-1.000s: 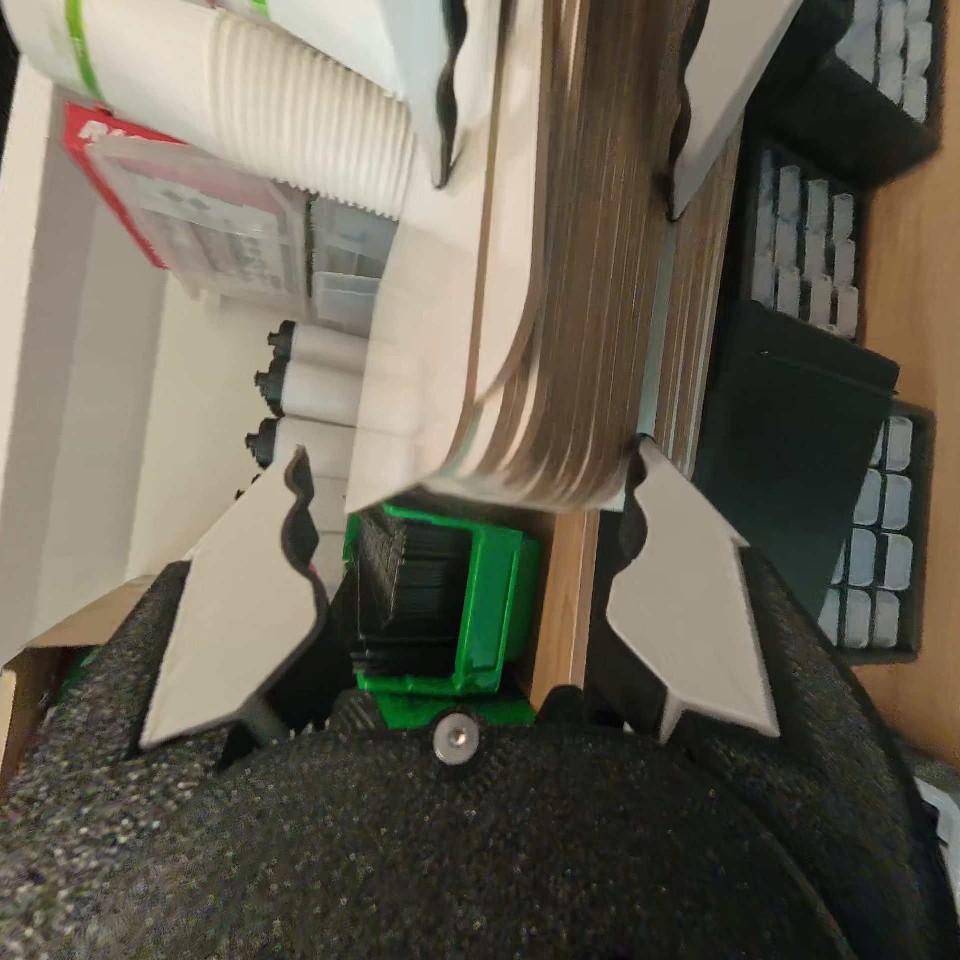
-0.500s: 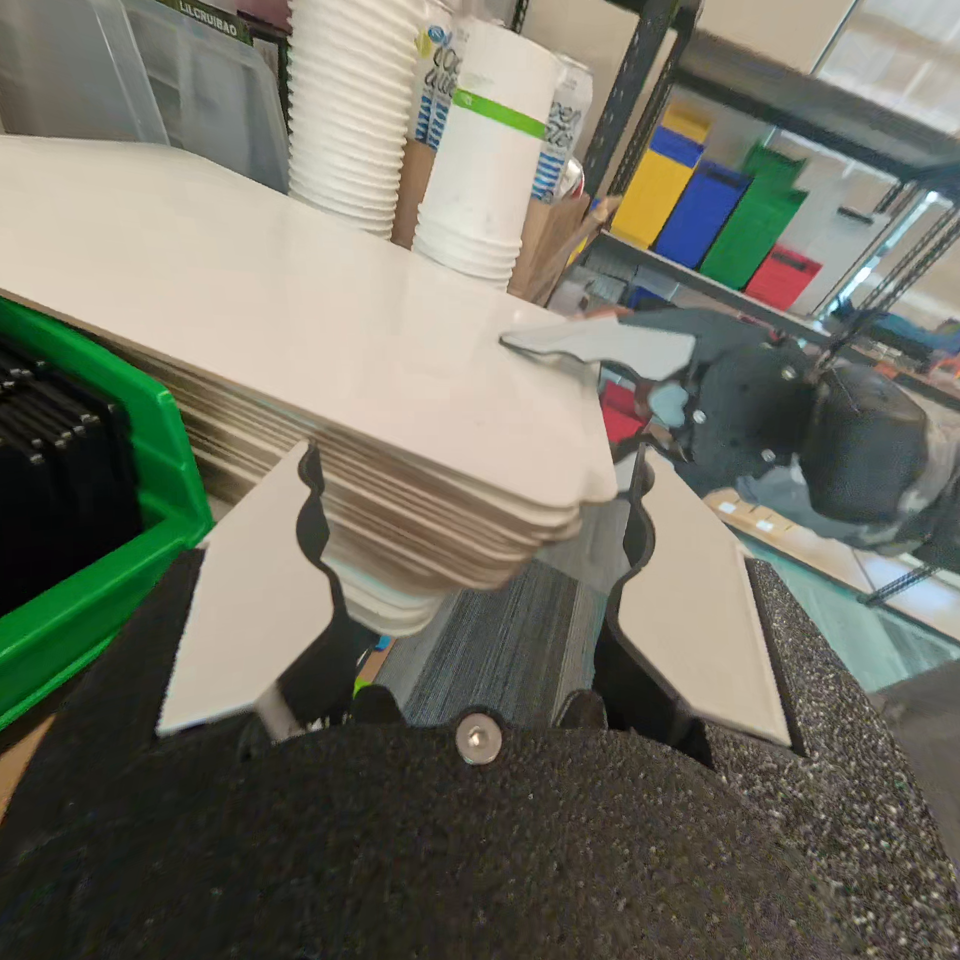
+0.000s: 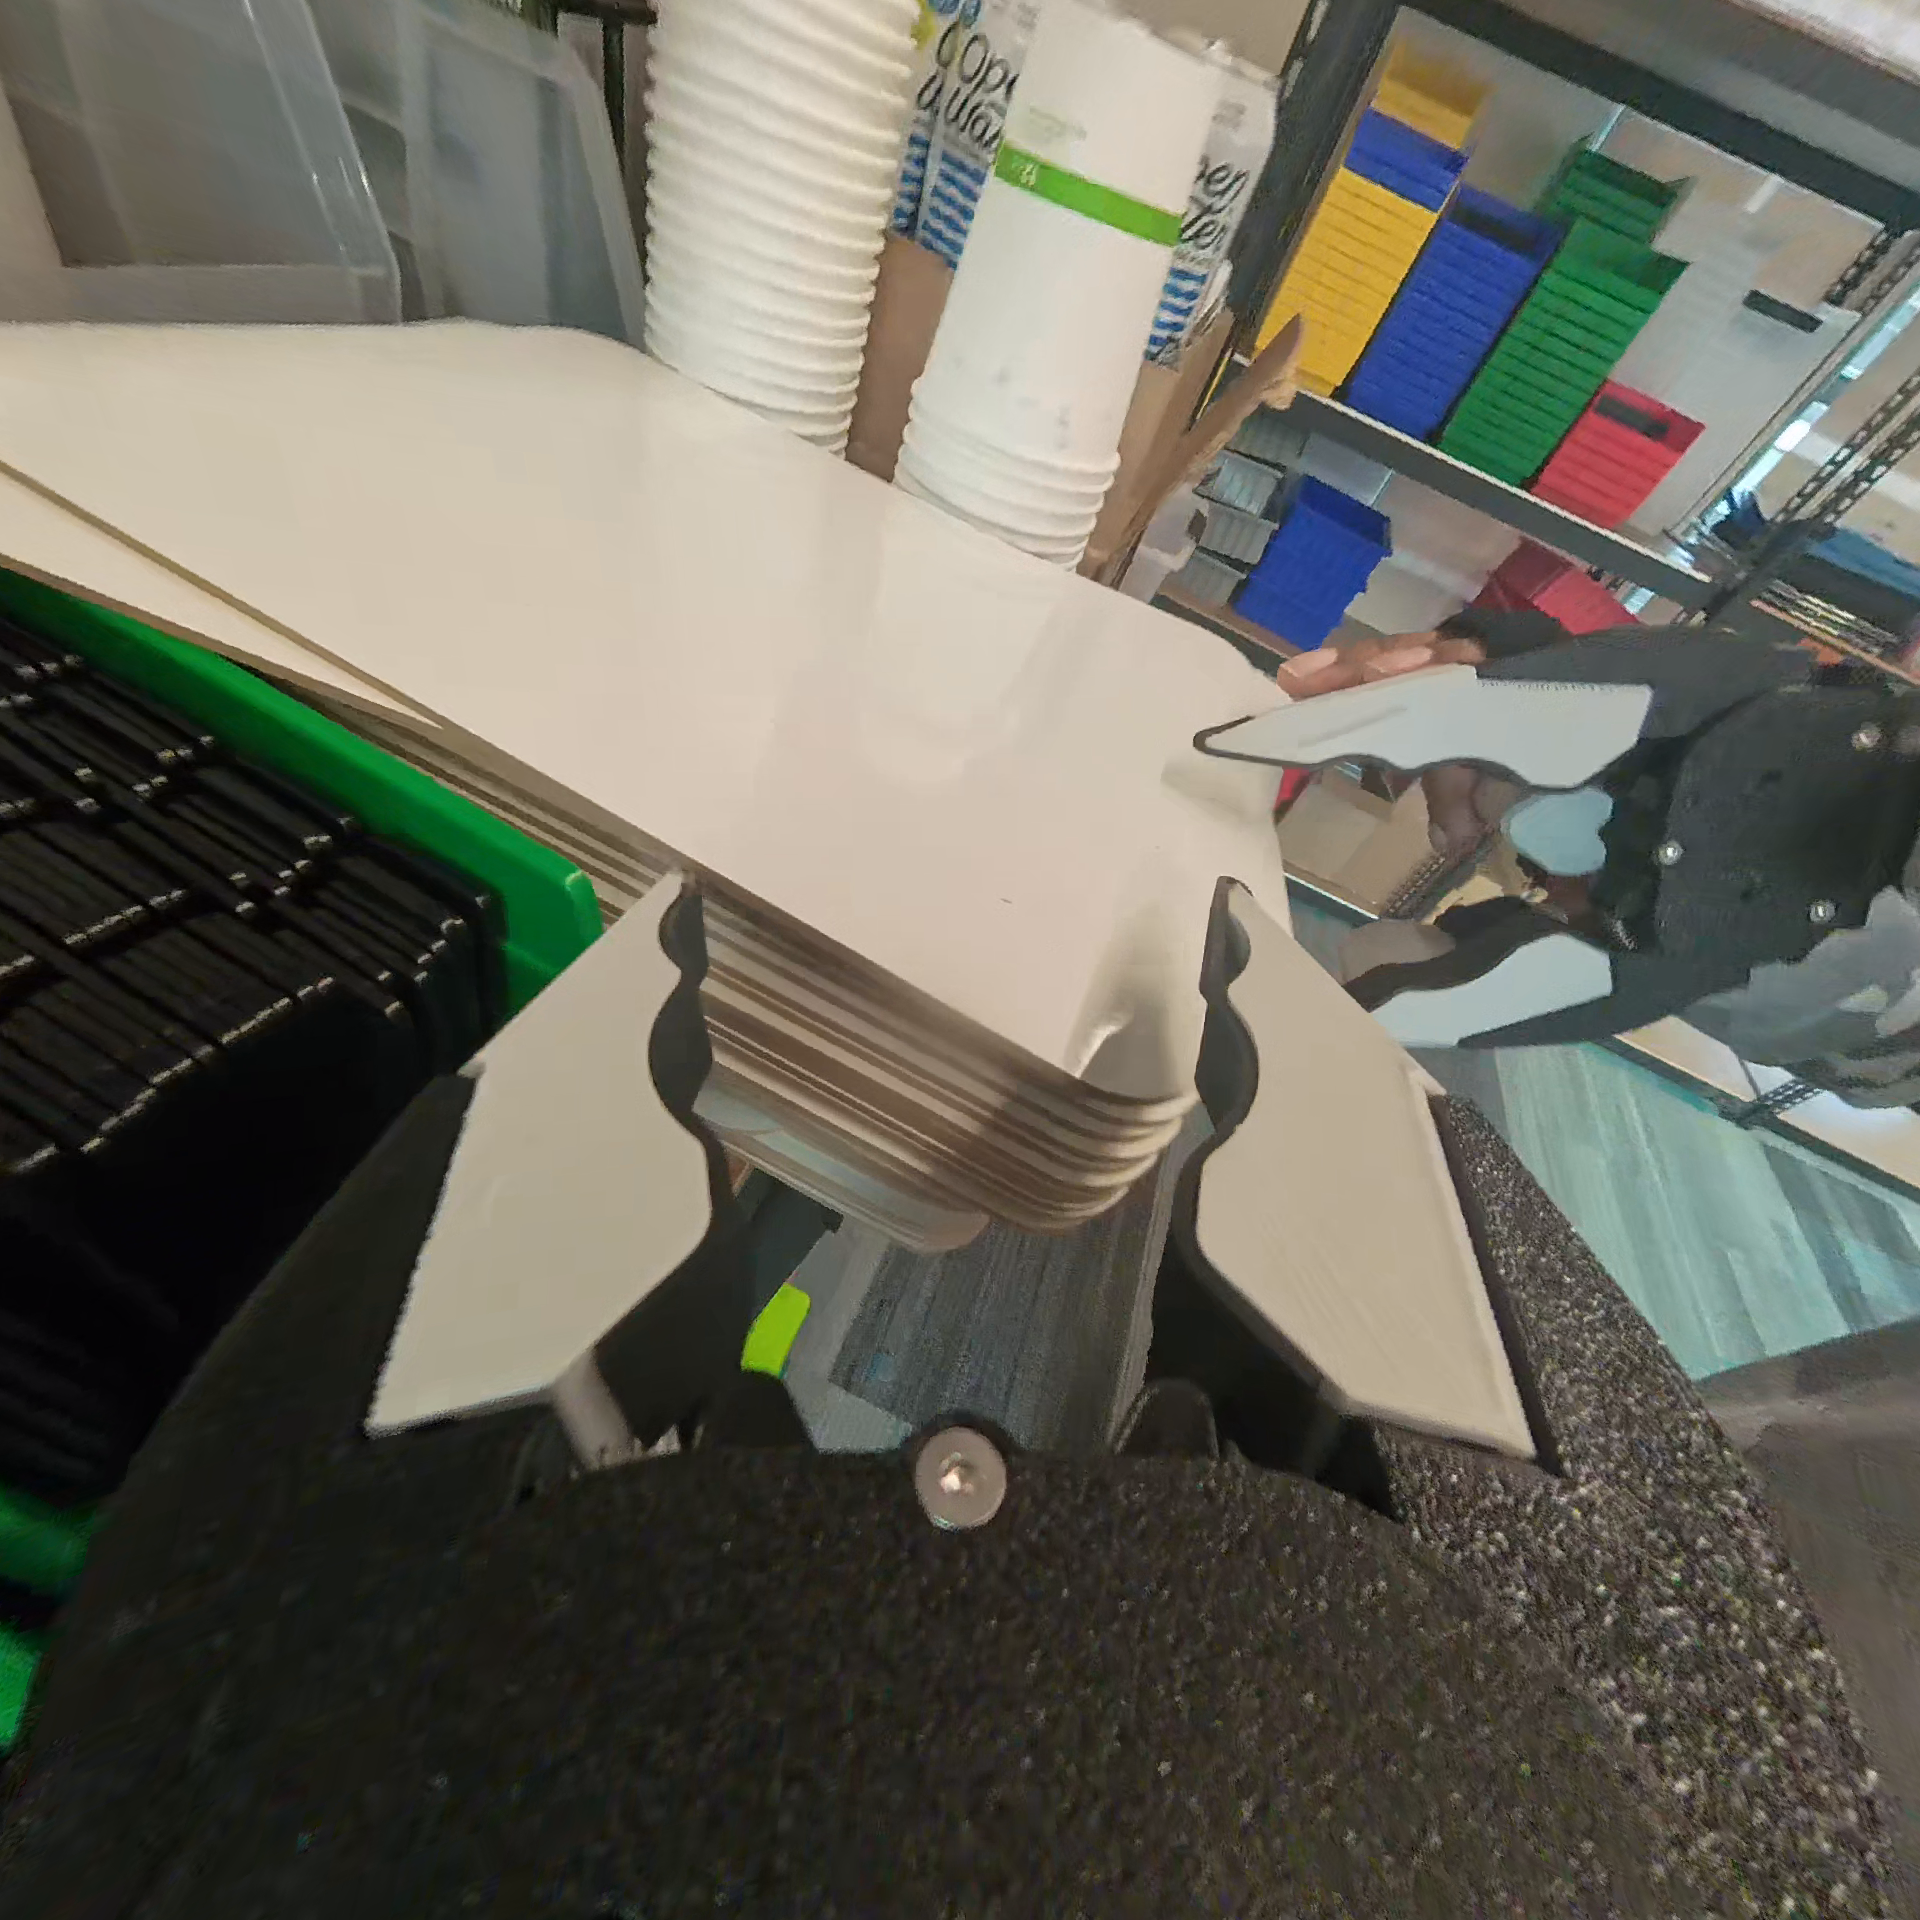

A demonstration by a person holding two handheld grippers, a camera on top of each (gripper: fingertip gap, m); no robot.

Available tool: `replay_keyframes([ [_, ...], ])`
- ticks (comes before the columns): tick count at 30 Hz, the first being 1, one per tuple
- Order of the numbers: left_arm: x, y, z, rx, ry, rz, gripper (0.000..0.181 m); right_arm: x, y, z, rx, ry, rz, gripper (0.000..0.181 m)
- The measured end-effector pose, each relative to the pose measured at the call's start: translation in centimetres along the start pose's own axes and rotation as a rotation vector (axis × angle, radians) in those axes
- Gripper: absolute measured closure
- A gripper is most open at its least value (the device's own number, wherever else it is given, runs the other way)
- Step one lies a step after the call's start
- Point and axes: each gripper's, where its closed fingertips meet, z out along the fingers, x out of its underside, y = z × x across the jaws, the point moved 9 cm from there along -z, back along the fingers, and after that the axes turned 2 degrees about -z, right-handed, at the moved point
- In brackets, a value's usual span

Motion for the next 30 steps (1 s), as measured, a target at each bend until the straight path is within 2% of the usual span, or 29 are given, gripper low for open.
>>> replay_keyframes([
  [3, 0.4, -1.4, -1.9, 0.000, -0.039, 0.054, 0.082, 1.4, -1.0, -2.4, -0.021, -0.068, 0.151, 0.093],
  [7, 2.3, -3.6, -2.8, -0.114, -0.042, 0.176, 0.071, 6.6, -3.2, -5.2, -0.040, -0.114, 0.492, 0.073],
  [10, 3.9, -4.9, -1.0, -0.206, 0.044, 0.235, 0.060, 11.9, -3.9, -4.1, -0.113, -0.018, 0.596, 0.053],
  [12, 4.3, -5.3, 1.0, -0.243, 0.104, 0.245, 0.054, 13.9, -3.6, -2.4, -0.213, -0.004, 0.619, 0.047],
  [16, 3.1, -5.0, 3.4, -0.396, 0.158, 0.269, 0.053, 14.1, -3.4, 0.5, -0.313, -0.086, 0.625, 0.048],
  [18, 2.6, -4.8, 4.2, -0.438, 0.180, 0.263, 0.059, 13.5, -3.4, 0.9, -0.330, -0.134, 0.603, 0.052],
  [21, 2.2, -4.7, 4.7, -0.454, 0.202, 0.266, 0.059, 12.7, -2.7, 1.2, -0.326, -0.144, 0.582, 0.046],
  [23, 2.2, -4.4, 4.6, -0.451, 0.204, 0.268, 0.060, 12.6, -2.3, 1.4, -0.291, -0.121, 0.514, 0.044],
  [26, 2.3, -4.1, 3.9, -0.430, 0.182, 0.251, 0.067, 13.0, -2.5, 1.3, -0.323, -0.197, 0.518, 0.050],
  [27, 2.3, -4.6, 3.3, -0.426, 0.160, 0.237, 0.072, 13.2, -2.7, 1.1, -0.342, -0.222, 0.521, 0.057],
  [30, 3.2, -6.1, 1.0, -0.479, 0.133, 0.258, 0.072, 14.7, -2.8, 0.6, -0.372, -0.216, 0.497, 0.058],
])
